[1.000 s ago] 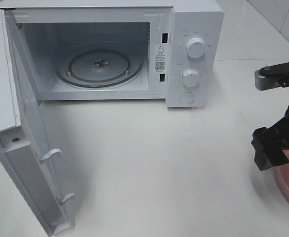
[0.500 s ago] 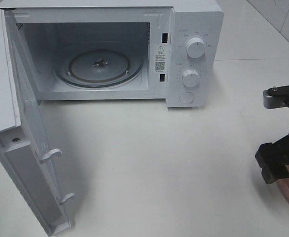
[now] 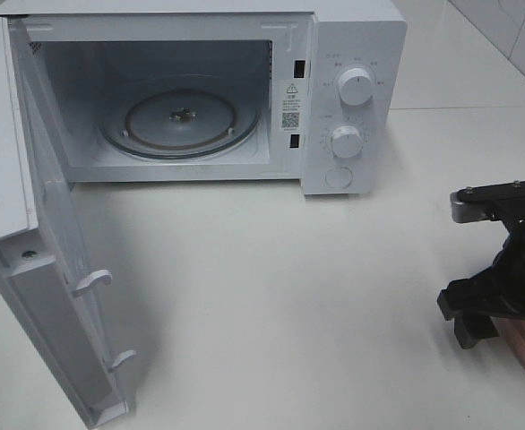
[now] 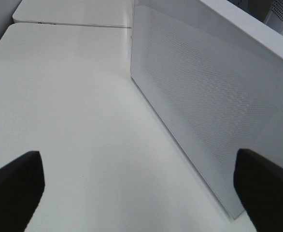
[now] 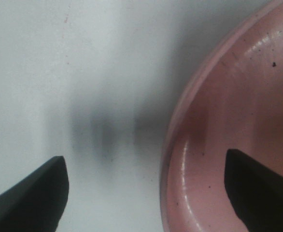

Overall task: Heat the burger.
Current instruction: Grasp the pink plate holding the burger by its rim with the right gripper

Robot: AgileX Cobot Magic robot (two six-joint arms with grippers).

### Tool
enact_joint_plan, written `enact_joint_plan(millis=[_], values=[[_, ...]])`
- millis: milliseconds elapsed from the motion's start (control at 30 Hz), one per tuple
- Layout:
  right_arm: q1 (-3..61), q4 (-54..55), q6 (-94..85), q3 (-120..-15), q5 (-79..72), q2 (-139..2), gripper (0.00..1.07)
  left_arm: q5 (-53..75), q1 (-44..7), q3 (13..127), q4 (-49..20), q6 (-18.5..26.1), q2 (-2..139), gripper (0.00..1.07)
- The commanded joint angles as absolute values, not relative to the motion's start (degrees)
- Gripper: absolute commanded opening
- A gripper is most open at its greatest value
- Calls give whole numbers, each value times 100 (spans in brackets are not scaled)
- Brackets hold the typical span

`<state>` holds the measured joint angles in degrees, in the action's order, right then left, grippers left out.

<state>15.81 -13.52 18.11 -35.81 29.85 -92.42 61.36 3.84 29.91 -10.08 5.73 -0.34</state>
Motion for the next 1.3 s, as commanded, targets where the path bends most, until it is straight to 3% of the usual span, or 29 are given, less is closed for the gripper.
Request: enact_joint_plan(millis=[33,433,500,533,567,600,667,700,767,800,833,867,900,1300], values=[[1547,-1541,2005,-3541,2819,-9437,81,6159,390,2974,-1043,590,-138,100],[1547,-1862,2263,-3541,2613,-9843,76,6159,390,2974,-1043,590,-138,100],[1547,-1988,2441,-3541,2630,-9855,65,6159,390,2974,-1043,590,-138,100],[1547,-1988,2441,-3541,2630,-9855,65,6159,390,2974,-1043,590,-138,100],[1547,-2108,2584,-3541,2647,-9855,54,6159,390,2974,-1043,590,-138,100],[1547,-2108,2584,-3541,2647,-9855,54,6159,390,2974,-1043,590,-138,100],[1547,-2280,2785,-3541,2676,-9855,35,6159,390,2974,-1043,590,-138,100],[1547,-2280,2785,-3541,2676,-9855,35,6159,390,2974,-1043,590,-138,100],[1547,-2406,2836,-3541,2681,-9855,17,6159,390,2974,-1043,590,-138,100],[1547,-2406,2836,-3541,2681,-9855,17,6159,390,2974,-1043,590,-138,100],[1547,-2406,2830,-3541,2681,-9855,8,6159,390,2974,-1043,590,-138,100],[1547,-2406,2830,-3541,2681,-9855,8,6159,390,2974,-1043,590,-138,100],[1547,-2406,2819,-3541,2647,-9855,0,6159,390,2974,-1043,590,-138,100],[1547,-2406,2802,-3541,2676,-9855,0,6159,390,2974,-1043,590,-138,100]])
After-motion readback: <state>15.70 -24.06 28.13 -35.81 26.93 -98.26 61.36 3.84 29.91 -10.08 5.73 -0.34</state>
